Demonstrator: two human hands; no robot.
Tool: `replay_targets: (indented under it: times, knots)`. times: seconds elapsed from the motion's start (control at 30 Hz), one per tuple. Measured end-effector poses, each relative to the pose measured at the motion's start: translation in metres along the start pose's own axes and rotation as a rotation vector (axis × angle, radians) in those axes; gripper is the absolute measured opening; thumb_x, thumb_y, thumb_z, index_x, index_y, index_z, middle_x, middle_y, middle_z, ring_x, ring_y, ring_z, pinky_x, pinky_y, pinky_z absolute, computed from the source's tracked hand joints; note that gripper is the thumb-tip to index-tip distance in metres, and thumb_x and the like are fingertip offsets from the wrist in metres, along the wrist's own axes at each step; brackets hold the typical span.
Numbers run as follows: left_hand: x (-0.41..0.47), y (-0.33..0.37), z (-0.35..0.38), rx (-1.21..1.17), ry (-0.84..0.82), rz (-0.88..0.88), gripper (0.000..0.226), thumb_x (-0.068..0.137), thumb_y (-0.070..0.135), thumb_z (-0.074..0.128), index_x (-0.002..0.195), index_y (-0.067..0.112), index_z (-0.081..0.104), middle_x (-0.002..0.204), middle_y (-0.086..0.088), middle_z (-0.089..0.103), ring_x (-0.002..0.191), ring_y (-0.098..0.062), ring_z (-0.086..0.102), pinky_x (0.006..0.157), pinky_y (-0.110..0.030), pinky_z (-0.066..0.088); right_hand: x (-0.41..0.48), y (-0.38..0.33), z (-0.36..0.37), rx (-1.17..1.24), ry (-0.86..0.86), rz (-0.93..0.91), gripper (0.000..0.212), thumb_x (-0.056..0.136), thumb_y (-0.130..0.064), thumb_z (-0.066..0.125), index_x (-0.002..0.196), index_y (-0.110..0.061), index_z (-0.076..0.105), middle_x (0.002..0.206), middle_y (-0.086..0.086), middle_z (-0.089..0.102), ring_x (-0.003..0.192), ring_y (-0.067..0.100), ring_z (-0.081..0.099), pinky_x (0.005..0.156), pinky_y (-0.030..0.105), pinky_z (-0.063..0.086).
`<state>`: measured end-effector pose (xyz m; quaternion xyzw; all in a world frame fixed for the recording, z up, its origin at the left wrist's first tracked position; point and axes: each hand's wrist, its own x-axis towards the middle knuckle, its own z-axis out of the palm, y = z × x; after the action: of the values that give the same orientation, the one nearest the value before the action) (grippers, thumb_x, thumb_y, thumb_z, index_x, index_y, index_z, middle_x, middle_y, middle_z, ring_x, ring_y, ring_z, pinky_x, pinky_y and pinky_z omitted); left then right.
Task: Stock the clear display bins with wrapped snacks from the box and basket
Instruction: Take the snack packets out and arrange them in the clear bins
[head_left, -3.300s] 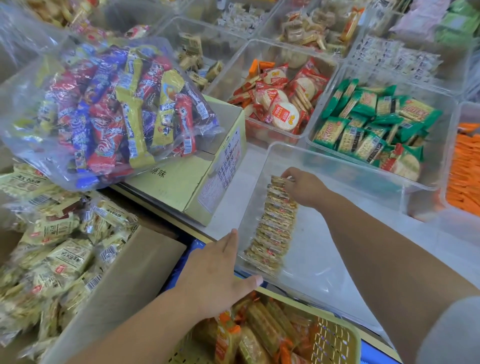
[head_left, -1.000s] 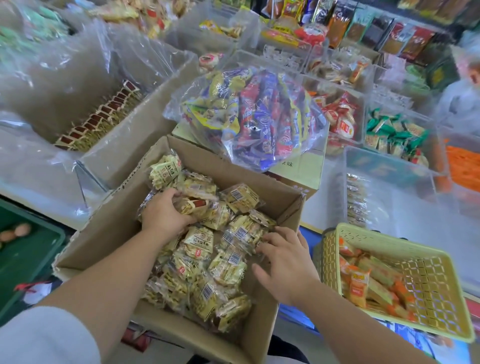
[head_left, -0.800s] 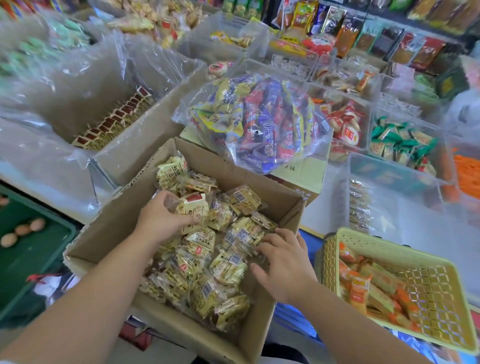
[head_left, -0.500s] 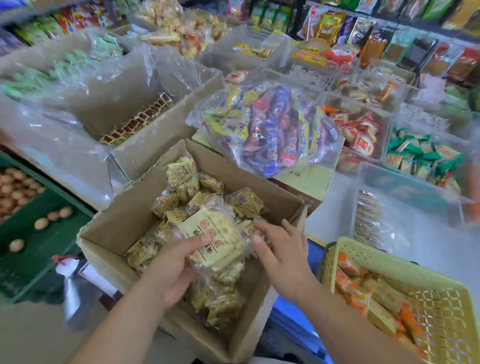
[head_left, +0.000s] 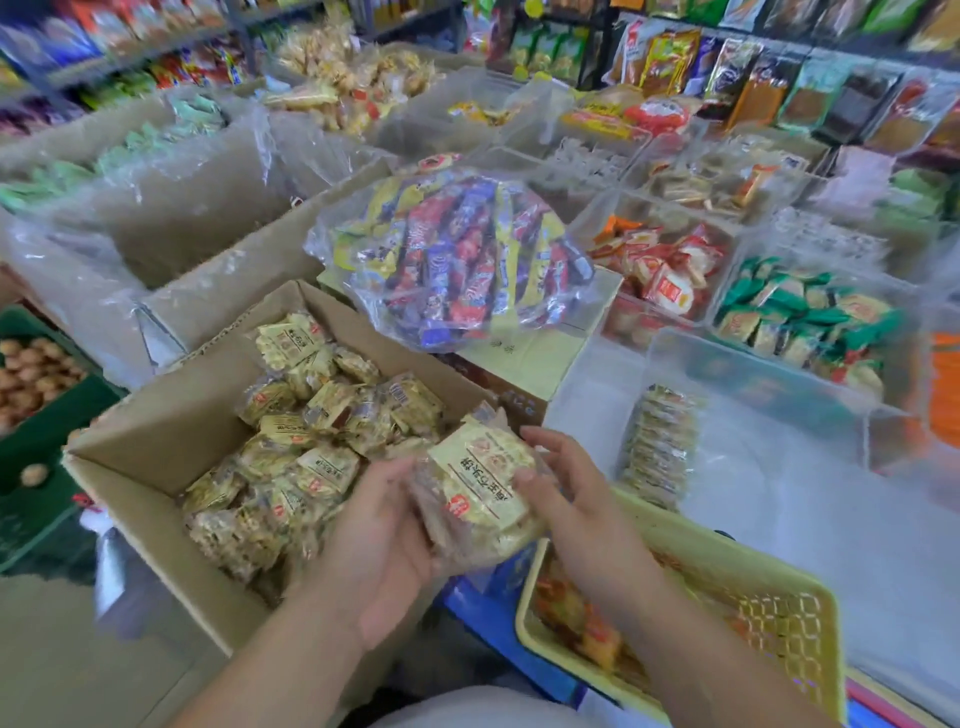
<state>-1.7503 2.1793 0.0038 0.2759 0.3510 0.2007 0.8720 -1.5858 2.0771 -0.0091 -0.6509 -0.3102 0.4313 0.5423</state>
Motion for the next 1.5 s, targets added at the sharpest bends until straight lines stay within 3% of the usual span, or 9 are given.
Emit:
replay_targets:
  times: [0.17, 0.27, 0.4, 0.53, 0.67, 0.8, 0.93, 1.07, 1.5]
  knots:
    - [0.023, -0.036, 0.046, 0.115, 0.161, 0.049, 0.05, 0.092, 0.051, 0.062, 0.126, 0.015, 0.07, 0.114, -0.027, 0.072, 0.107, -0.046, 0.071, 0.08, -0.067, 0.059, 0.003, 0.015, -0.054, -0.053, 0.094, 0.033, 0.038, 0.082, -0.066, 0.056, 0.113, -0.046, 0.058, 0.099, -0.011, 0.074, 0.084, 0.018, 0.071, 0.079, 0.049, 0.058]
    - [0.038, -0.05, 0.067, 0.226, 0.161, 0.1, 0.042, 0.079, 0.041, 0.08, 0.115, 0.021, 0.069, 0.111, -0.02, 0.074, 0.096, -0.036, 0.075, 0.073, -0.056, 0.062, 0.006, 0.022, -0.078, -0.142, 0.214, 0.005, 0.036, 0.081, -0.067, 0.055, 0.112, -0.05, 0.058, 0.102, -0.016, 0.068, 0.087, -0.001, 0.065, 0.073, 0.03, 0.055]
    - [0.059, -0.064, 0.092, 0.44, 0.12, 0.098, 0.054, 0.064, 0.02, 0.098, 0.108, 0.028, 0.069, 0.113, -0.011, 0.077, 0.091, -0.029, 0.076, 0.071, -0.046, 0.063, 0.008, 0.023, -0.108, -0.223, 0.341, -0.128, 0.025, 0.097, -0.031, 0.062, 0.11, -0.052, 0.055, 0.115, -0.015, 0.052, 0.098, -0.004, 0.055, 0.076, 0.007, 0.044]
    - [0.081, -0.073, 0.113, 0.606, 0.135, 0.133, 0.048, 0.068, 0.016, 0.095, 0.104, 0.028, 0.066, 0.115, -0.008, 0.076, 0.09, -0.036, 0.077, 0.075, -0.048, 0.064, 0.01, 0.024, -0.134, -0.261, 0.33, -0.115, 0.016, 0.095, -0.046, 0.062, 0.109, -0.041, 0.066, 0.113, -0.026, 0.053, 0.11, -0.005, 0.054, 0.087, 0.017, 0.045]
    - [0.105, -0.083, 0.127, 0.784, 0.192, 0.157, 0.047, 0.062, 0.026, 0.086, 0.102, 0.041, 0.068, 0.108, 0.004, 0.076, 0.09, -0.029, 0.076, 0.077, -0.049, 0.065, 0.016, 0.027, -0.155, -0.519, 0.241, -0.042, 0.08, 0.064, -0.086, 0.059, 0.128, -0.039, 0.058, 0.126, -0.029, 0.047, 0.123, -0.006, 0.039, 0.092, 0.009, 0.032]
    - [0.126, -0.09, 0.136, 0.864, 0.164, 0.122, 0.051, 0.057, 0.041, 0.081, 0.106, 0.043, 0.065, 0.1, 0.018, 0.072, 0.078, -0.004, 0.073, 0.062, -0.02, 0.058, 0.031, 0.035, -0.178, -0.636, 0.236, -0.054, 0.069, 0.076, -0.061, 0.075, 0.133, -0.025, 0.061, 0.136, -0.014, 0.057, 0.126, 0.006, 0.049, 0.097, 0.018, 0.04]
    - [0.151, -0.093, 0.139, 0.862, 0.218, 0.026, 0.044, 0.06, 0.03, 0.078, 0.099, 0.042, 0.064, 0.096, -0.002, 0.072, 0.071, -0.029, 0.074, 0.067, -0.046, 0.061, 0.046, 0.047, -0.2, -0.655, 0.235, -0.111, 0.051, 0.09, -0.034, 0.072, 0.138, -0.022, 0.06, 0.128, -0.005, 0.067, 0.112, 0.008, 0.059, 0.091, 0.015, 0.042]
    - [0.169, -0.096, 0.146, 0.85, 0.212, -0.04, 0.038, 0.064, 0.015, 0.071, 0.09, 0.042, 0.062, 0.096, -0.014, 0.069, 0.059, -0.016, 0.067, 0.054, -0.029, 0.05, 0.062, 0.058, -0.212, -0.648, 0.202, -0.087, 0.057, 0.087, -0.038, 0.075, 0.139, -0.024, 0.058, 0.127, -0.008, 0.067, 0.111, 0.007, 0.061, 0.094, 0.021, 0.048]
    - [0.195, -0.1, 0.134, 0.681, 0.279, -0.129, 0.038, 0.063, 0.015, 0.062, 0.091, 0.04, 0.067, 0.107, -0.015, 0.075, 0.086, -0.027, 0.079, 0.071, -0.051, 0.061, 0.18, 0.09, -0.312, -0.983, 0.262, -0.05, 0.039, 0.101, -0.012, 0.056, 0.139, -0.015, 0.06, 0.128, 0.011, 0.064, 0.115, 0.032, 0.058, 0.092, 0.033, 0.045]
